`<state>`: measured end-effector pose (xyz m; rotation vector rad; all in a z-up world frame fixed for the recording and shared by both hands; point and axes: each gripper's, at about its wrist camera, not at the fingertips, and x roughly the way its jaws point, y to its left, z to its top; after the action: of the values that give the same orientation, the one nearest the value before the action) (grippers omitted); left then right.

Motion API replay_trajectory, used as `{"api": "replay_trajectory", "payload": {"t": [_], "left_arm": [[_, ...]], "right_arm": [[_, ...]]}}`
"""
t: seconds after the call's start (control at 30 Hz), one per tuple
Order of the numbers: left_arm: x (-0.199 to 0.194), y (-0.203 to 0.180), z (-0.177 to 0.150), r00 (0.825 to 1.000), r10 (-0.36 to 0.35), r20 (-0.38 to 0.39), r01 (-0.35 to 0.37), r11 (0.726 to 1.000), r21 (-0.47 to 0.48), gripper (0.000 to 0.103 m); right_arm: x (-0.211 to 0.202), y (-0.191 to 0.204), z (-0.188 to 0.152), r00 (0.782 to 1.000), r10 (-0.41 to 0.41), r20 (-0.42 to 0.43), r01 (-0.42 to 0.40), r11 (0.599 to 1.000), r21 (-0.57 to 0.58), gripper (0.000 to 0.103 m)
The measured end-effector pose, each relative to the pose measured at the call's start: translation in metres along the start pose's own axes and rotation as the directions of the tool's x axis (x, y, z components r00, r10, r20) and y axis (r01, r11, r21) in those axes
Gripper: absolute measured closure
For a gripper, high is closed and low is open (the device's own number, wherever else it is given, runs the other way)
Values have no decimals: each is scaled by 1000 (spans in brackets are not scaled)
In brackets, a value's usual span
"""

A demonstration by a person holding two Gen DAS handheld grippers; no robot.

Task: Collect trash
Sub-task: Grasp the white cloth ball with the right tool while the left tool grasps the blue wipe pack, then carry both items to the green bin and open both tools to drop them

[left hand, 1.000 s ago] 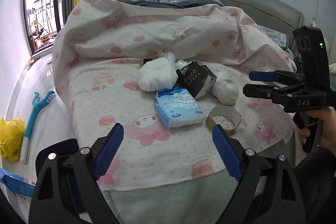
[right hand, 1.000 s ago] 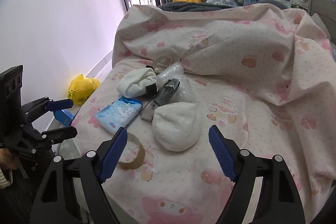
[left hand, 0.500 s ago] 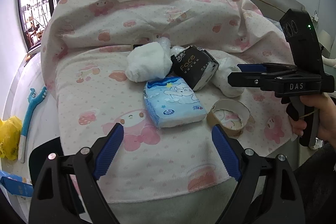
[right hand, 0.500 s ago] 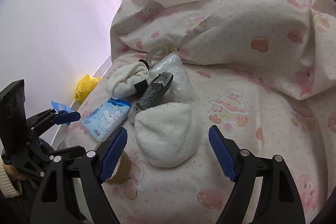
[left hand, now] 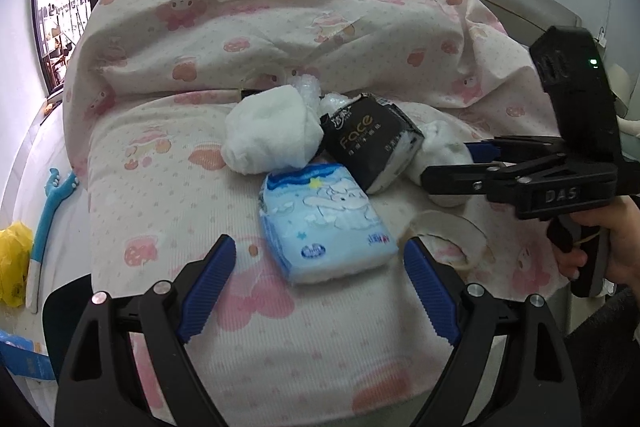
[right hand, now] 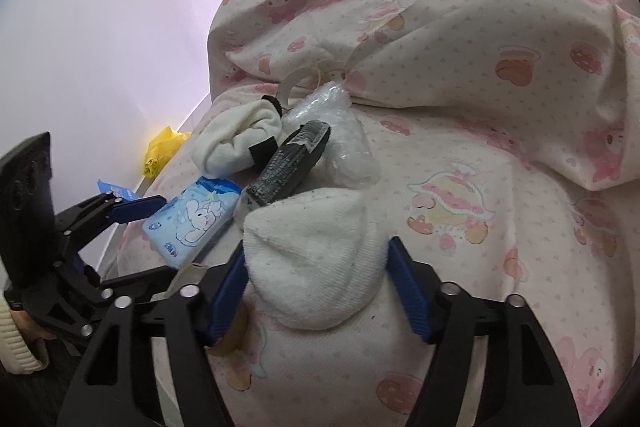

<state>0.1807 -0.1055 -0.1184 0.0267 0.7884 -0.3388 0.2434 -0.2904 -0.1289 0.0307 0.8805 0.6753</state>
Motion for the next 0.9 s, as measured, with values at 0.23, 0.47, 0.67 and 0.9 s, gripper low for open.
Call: {"api": "replay_trajectory", "payload": {"t": [0.23,0.47,0.67,0.9], "left_arm": [[11,0,4,1000,-15,-6,15,1000,15,16],[15,5,6,999,-24,-27,25,999,34,27],[6,13,4,996,-77,-42,78,997,28,40],[-9,26,-4,993,-107,-40,108,994,32,41]], "right_arm": [[-17,-2,13,998,-30,62,28,999,37,38],[-23,10,32,992,-47,116,43,998,37,38],[-20,24,47,990,-26,138,21,999,40,38],[-7,51,62,989,3,145,-5,1000,9,38]]}}
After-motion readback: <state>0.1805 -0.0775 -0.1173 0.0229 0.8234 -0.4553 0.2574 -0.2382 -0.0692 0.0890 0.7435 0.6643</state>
